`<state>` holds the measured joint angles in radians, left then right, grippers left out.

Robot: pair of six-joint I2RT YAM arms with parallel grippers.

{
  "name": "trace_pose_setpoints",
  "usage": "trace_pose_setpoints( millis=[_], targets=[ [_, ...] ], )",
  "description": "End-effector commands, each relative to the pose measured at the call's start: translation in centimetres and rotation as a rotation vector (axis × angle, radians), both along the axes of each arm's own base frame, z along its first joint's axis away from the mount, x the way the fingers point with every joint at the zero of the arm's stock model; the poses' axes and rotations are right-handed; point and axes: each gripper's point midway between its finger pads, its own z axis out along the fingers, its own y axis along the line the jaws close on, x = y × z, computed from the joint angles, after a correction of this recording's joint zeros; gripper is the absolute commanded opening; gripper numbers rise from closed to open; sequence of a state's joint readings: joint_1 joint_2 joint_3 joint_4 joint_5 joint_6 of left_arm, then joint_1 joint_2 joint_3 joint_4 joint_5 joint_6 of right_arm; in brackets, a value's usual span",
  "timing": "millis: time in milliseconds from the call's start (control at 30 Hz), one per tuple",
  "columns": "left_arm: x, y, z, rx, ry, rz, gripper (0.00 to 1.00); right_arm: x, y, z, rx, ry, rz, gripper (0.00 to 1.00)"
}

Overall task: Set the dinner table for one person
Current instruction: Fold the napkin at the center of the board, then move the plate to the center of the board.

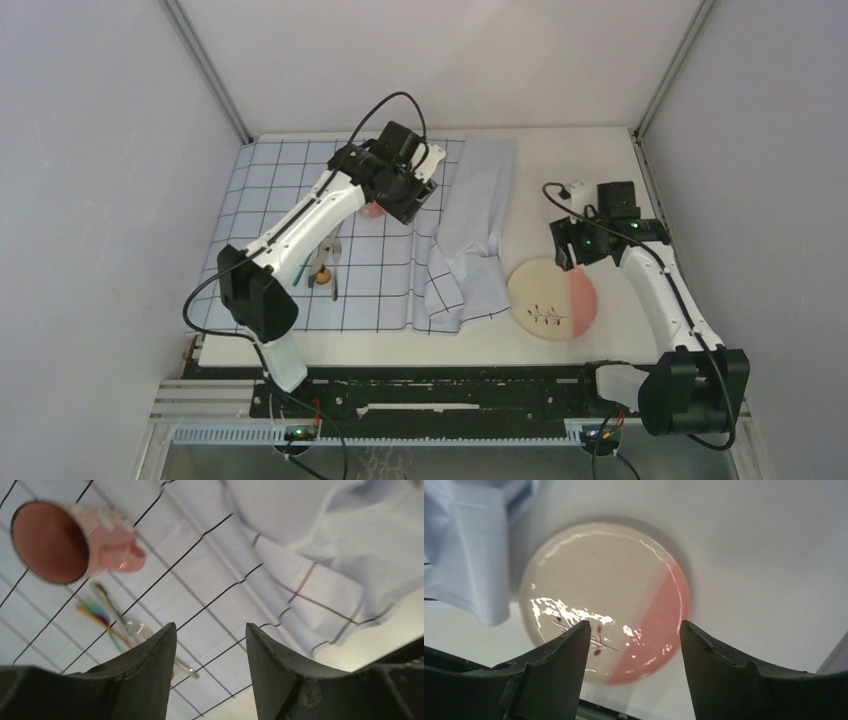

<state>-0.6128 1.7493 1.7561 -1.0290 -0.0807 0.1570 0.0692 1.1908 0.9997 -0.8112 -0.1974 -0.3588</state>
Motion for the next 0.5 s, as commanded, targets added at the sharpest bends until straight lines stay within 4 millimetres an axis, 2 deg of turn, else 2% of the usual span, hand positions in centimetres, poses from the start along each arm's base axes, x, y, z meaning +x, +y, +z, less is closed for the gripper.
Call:
trace_pose_setpoints(
  millis=[0,67,133,233,267,300,367,467],
  targets=[
    [-2.0,-5.8,2.4,-0.165,0.087,-0.131,0.58,-0.8,-2.5,-0.3,0.058,0.019,-0.048,0.75],
    [-2.5,-7.1,2.4,-0.195,0.123,-0.154,0.58,-1.4,-3.9,-1.5,0.038,0.059,-0.079,0.75],
    [-2.6,-7.5,1.9,-0.193,0.135,-0.154,0.58,-2.1,-5.0,-2.5,0.006,0.092,-0.09,0.74],
    [-2.5,-7.5,1.6,-0.184,0.128,-0.151,0.58,-3.1,-5.0,-3.2,-0.002,0.122,-0.072,0.65],
    [-2.5,-7.4,1.5,-0.183,0.126,-0.151,0.58,-3.4,-4.6,-3.1,0.015,0.13,-0.058,0.58],
    [-2.5,-7.4,1.4,-0.182,0.127,-0.151,0.58,-3.7,-4.2,-3.1,0.032,0.138,-0.046,0.44],
    [-2.5,-7.2,1.3,-0.178,0.121,-0.149,0.58,-4.1,-3.4,-3.2,0.061,0.153,-0.03,0.26],
    [-2.4,-6.8,1.0,-0.156,0.115,-0.144,0.58,-4.3,-3.1,-4.3,0.043,0.197,-0.018,0.03]
  ],
)
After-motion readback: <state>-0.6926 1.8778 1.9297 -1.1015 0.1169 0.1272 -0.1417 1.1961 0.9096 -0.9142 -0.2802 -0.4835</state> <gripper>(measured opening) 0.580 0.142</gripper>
